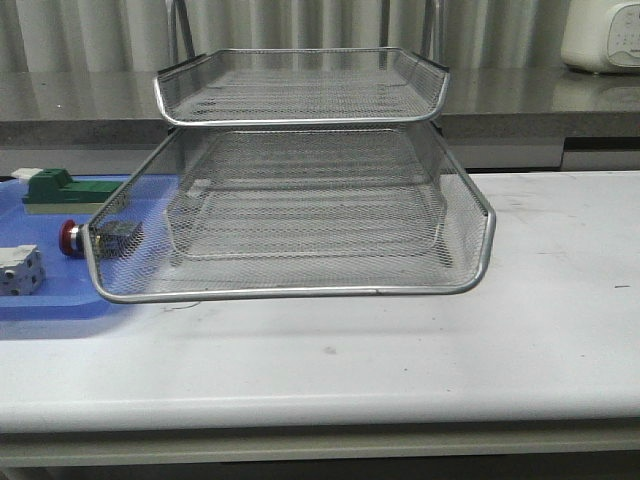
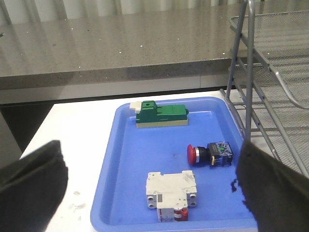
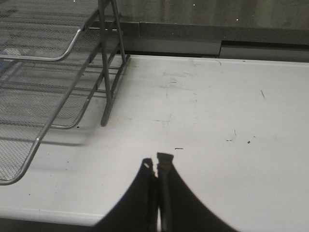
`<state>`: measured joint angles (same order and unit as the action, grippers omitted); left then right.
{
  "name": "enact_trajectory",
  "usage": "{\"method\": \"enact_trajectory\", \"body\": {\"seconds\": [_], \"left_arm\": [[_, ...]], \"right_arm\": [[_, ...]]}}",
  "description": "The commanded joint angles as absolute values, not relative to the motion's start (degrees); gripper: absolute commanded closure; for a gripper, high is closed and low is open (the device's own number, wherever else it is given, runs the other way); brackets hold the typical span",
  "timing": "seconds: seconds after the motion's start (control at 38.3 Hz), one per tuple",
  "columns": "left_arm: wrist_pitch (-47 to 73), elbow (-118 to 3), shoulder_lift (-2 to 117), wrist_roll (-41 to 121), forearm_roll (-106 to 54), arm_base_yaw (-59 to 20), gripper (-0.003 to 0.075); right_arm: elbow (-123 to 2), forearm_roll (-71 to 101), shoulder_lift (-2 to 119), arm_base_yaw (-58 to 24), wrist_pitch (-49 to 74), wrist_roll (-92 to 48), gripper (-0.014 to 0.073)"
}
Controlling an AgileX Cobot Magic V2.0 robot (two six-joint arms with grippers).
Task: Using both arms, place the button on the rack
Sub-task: 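Release the tier and withdraw the right gripper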
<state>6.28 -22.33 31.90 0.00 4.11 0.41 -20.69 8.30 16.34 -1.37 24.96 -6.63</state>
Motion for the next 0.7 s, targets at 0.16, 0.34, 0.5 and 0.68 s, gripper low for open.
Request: {"method": "enact_trajectory", "body": {"seconds": [0.16, 0.34, 0.5, 0.68], "left_arm": [[13.6, -33.8, 42.1, 0.8, 3.1, 0.4, 0.0048], [23.7, -47.5, 57.8, 7.0, 3.1, 0.3, 0.0048], [33.1, -59.8, 70.9, 15.2, 1.7, 0.3, 0.0048], [46.3, -74.4, 84.6, 29.7, -4.9, 0.3, 0.0048]], "right_arm": [[-22.1, 8.6, 16.7, -1.1, 20.4, -6.7, 0.0653], [-22.1, 8.6, 16.7, -1.1, 20.4, -6.7, 0.0653], [-22.1, 8.6, 16.7, -1.1, 20.4, -6.7, 0.0653], [-22.1, 8.6, 16.7, -1.1, 20.4, -6.7, 0.0653]]}}
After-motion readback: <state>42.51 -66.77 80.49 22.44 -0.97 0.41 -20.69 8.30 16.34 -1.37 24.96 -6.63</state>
